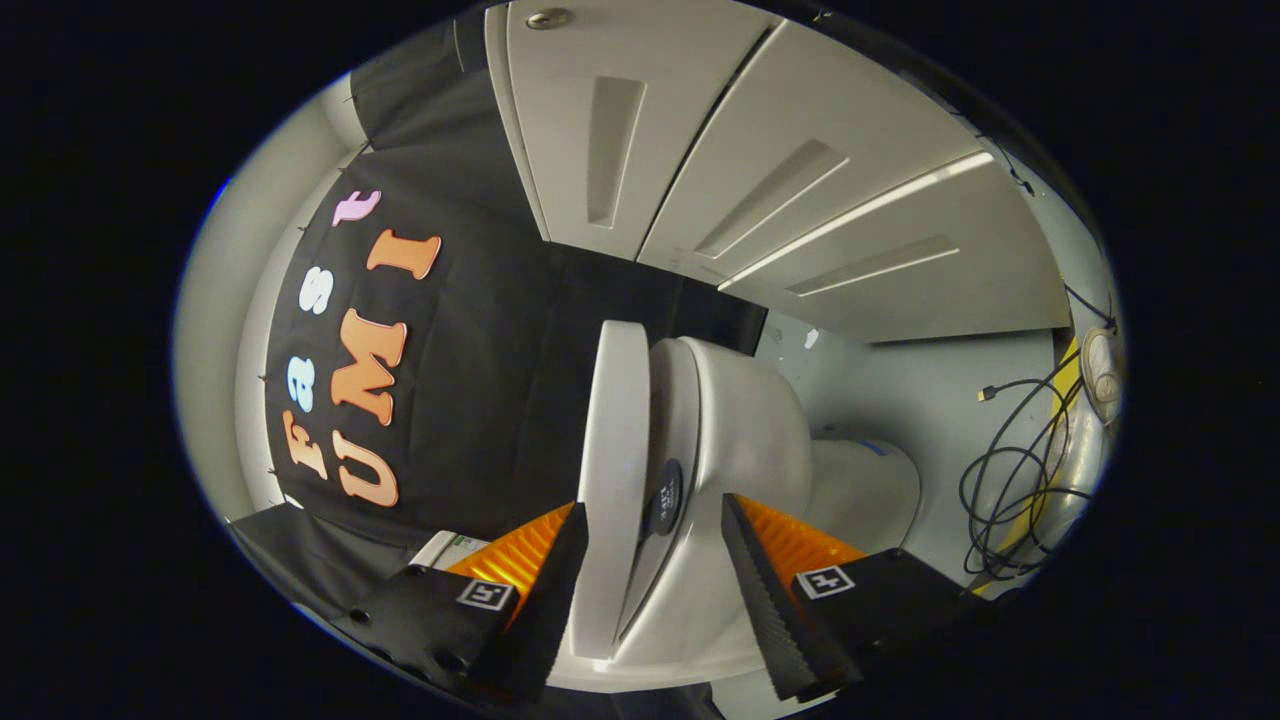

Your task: Open the toilet lid.

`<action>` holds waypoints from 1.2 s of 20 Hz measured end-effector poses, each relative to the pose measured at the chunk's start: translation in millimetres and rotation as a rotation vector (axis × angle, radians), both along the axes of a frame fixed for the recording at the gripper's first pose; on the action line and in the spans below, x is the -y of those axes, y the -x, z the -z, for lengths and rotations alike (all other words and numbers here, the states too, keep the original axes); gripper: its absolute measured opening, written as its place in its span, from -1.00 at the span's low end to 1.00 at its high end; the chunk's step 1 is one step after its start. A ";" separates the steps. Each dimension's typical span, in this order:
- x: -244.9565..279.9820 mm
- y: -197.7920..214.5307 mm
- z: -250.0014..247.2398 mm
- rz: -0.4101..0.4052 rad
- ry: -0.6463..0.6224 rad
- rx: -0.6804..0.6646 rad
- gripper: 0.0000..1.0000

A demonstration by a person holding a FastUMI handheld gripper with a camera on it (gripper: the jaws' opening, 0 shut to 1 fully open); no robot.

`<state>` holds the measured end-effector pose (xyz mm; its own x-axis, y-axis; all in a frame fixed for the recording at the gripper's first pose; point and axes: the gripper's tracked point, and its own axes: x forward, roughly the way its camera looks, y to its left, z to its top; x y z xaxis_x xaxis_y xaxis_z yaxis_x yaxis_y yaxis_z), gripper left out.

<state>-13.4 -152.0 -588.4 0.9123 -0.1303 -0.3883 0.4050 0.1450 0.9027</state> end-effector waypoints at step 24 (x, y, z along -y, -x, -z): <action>-2.7 -53.4 -93.1 0.028 0.143 0.038 -0.84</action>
<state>40.0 -149.3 -495.3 0.9211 -0.2072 -0.3296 0.3769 0.2630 0.8881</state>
